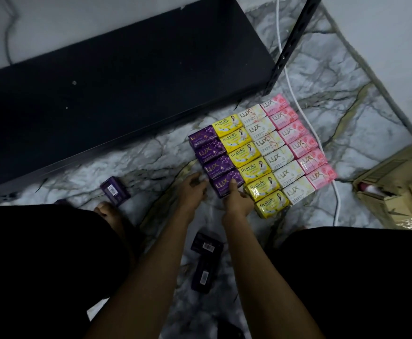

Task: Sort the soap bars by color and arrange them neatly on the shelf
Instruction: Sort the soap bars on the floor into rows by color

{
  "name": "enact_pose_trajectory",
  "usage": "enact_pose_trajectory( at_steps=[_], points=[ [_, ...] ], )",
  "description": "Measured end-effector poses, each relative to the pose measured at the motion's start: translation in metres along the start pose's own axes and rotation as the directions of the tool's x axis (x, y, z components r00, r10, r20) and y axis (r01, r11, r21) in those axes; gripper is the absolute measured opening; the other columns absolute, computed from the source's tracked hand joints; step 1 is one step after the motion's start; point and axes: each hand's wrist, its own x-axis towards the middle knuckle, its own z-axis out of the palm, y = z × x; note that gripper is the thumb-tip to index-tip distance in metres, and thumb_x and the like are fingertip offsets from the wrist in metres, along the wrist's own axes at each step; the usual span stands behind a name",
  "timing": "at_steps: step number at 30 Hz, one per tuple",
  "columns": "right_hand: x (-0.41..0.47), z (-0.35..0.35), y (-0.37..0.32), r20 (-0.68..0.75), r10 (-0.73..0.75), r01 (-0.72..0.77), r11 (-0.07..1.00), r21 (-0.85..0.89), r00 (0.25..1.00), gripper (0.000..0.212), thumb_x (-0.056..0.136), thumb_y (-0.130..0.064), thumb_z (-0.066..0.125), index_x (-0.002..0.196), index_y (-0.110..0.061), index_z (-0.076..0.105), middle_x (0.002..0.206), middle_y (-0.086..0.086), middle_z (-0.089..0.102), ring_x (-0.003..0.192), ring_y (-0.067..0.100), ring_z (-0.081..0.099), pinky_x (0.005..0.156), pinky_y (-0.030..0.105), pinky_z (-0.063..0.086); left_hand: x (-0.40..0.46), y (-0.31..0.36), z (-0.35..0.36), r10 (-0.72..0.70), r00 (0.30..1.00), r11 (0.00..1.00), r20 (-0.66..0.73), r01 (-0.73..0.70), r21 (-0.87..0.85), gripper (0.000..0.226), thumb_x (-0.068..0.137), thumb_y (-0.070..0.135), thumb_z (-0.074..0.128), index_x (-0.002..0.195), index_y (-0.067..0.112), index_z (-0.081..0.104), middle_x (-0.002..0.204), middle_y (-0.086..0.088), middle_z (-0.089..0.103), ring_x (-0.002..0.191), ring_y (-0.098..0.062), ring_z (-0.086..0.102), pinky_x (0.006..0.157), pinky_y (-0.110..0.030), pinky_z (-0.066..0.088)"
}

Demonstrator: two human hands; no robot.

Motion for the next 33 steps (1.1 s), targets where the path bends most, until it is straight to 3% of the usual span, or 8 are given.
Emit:
enact_pose_trajectory(
  at_steps=[5, 8, 10, 15, 19, 22, 27, 33],
  points=[
    [-0.013, -0.027, 0.031, 0.169, -0.105, 0.148, 0.953, -0.265, 0.980, 0.026, 0.082, -0.032, 0.079, 0.075, -0.011, 0.064, 0.076, 0.007, 0.064, 0.077, 0.022, 0.059, 0.078, 0.040, 0.050, -0.043, -0.017, -0.048, -0.089, 0.996, 0.980, -0.022, 0.091, 0.176, 0.017, 0.095, 0.008, 0.062, 0.111, 0.006, 0.068, 0.098, -0.017, 0.067, 0.080, -0.026, 0.063, 0.061, -0.031, 0.051],
    [-0.029, -0.054, 0.055, 0.353, -0.134, 0.308, 0.810, -0.500, 0.926, 0.024, 0.075, -0.026, 0.086, 0.084, -0.015, 0.067, 0.081, 0.006, 0.067, 0.079, 0.022, 0.064, 0.080, 0.033, 0.053, -0.075, -0.049, -0.067, -0.148, 0.989, 0.890, 0.006, 0.131, 0.437, 0.009, 0.088, 0.009, 0.068, 0.080, 0.014, 0.067, 0.087, -0.019, 0.070, 0.083, -0.031, 0.069, 0.070, -0.042, 0.057],
    [-0.040, -0.070, 0.073, 0.440, -0.158, 0.430, 0.644, -0.632, 0.884, 0.035, 0.065, -0.034, 0.089, 0.088, -0.025, 0.064, 0.091, 0.008, 0.067, 0.091, 0.028, 0.066, 0.082, 0.038, 0.056, -0.103, -0.070, -0.065, -0.138, 0.990, 0.870, 0.031, 0.107, 0.482, 0.021, 0.083, 0.014, 0.076, 0.071, 0.017, 0.059, 0.073, -0.006, 0.065, 0.081, -0.024, 0.066, 0.063, -0.027, 0.054],
    [-0.060, -0.101, 0.078, 0.616, -0.184, 0.643, 0.186, -0.743, 0.766, 0.036, 0.072, -0.038, 0.078, 0.095, -0.018, 0.060, 0.106, 0.010, 0.047, 0.105, 0.031, 0.046, 0.089, 0.040, 0.048, -0.145, -0.115, -0.029, -0.139, 0.990, 0.736, 0.016, 0.093, 0.671, 0.091, 0.064, 0.040, 0.085, 0.137, 0.018, 0.035, 0.122, -0.008, 0.055, 0.112, -0.034, 0.059, 0.085, -0.038, 0.048],
    [-0.053, -0.120, 0.080, 0.595, -0.186, 0.623, 0.290, -0.727, 0.782, 0.042, 0.069, -0.027, 0.085, 0.076, -0.018, 0.044, 0.080, 0.008, 0.054, 0.080, 0.026, 0.052, 0.065, 0.032, 0.037, -0.157, -0.136, -0.020, -0.019, 0.998, 0.575, 0.052, -0.031, 0.817, 0.102, 0.074, 0.038, 0.075, 0.151, 0.017, 0.012, 0.133, -0.018, 0.045, 0.117, -0.040, 0.055, 0.097, -0.049, 0.046],
    [-0.046, -0.132, 0.078, 0.548, -0.170, 0.554, 0.485, -0.677, 0.819, 0.051, 0.069, -0.010, 0.086, 0.067, -0.019, 0.036, 0.065, 0.002, 0.045, 0.065, 0.020, 0.048, 0.062, 0.037, 0.043, -0.150, -0.141, -0.027, 0.030, 0.996, 0.645, 0.088, -0.086, 0.759, 0.094, 0.074, 0.037, 0.070, 0.147, 0.017, 0.015, 0.117, -0.016, 0.059, 0.099, -0.035, 0.062, 0.086, -0.046, 0.053],
    [-0.052, -0.141, 0.059, 0.436, 0.061, 0.130, 0.909, -0.396, 0.898, 0.030, 0.086, -0.002, 0.073, 0.072, -0.014, 0.049, 0.071, 0.009, 0.057, 0.055, 0.018, 0.061, 0.046, 0.038, 0.057, -0.136, -0.121, -0.043, 0.007, 0.999, 0.865, -0.050, 0.019, 0.501, 0.049, 0.080, 0.017, 0.081, 0.113, 0.018, 0.044, 0.079, 0.000, 0.056, 0.063, -0.011, 0.053, 0.047, -0.021, 0.042],
    [-0.078, -0.137, 0.012, 0.603, 0.244, -0.165, 0.969, -0.184, 0.759, 0.012, 0.100, -0.017, 0.053, 0.099, -0.010, 0.062, 0.074, 0.009, 0.064, 0.061, 0.018, 0.057, 0.054, 0.031, 0.058, -0.121, -0.067, -0.054, -0.304, 0.943, 0.925, 0.134, 0.326, -0.196, 0.028, 0.089, 0.021, 0.070, 0.112, 0.004, 0.068, 0.103, -0.019, 0.069, 0.079, -0.030, 0.067, 0.068, -0.037, 0.059]
  ],
)
